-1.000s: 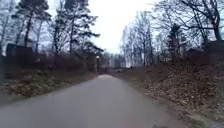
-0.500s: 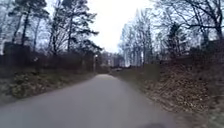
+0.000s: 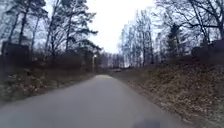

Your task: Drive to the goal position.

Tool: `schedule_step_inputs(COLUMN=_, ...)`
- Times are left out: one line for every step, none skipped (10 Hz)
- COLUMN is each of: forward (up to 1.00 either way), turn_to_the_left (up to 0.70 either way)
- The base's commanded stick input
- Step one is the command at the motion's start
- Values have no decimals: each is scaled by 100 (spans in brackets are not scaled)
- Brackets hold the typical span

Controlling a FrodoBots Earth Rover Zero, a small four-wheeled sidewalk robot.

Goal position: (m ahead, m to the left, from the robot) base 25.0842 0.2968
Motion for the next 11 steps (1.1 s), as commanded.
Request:
schedule_step_inputs(forward=100, turn_to_the_left=0)
schedule_step_inputs(forward=100, turn_to_the_left=0)
schedule_step_inputs(forward=100, turn_to_the_left=0)
schedule_step_inputs(forward=100, turn_to_the_left=0)
schedule_step_inputs(forward=100, turn_to_the_left=0)
schedule_step_inputs(forward=100, turn_to_the_left=0)
schedule_step_inputs(forward=100, turn_to_the_left=0)
schedule_step_inputs(forward=100, turn_to_the_left=0)
schedule_step_inputs(forward=100, turn_to_the_left=0)
schedule_step_inputs(forward=100, turn_to_the_left=0)
schedule_step_inputs(forward=100, turn_to_the_left=0)
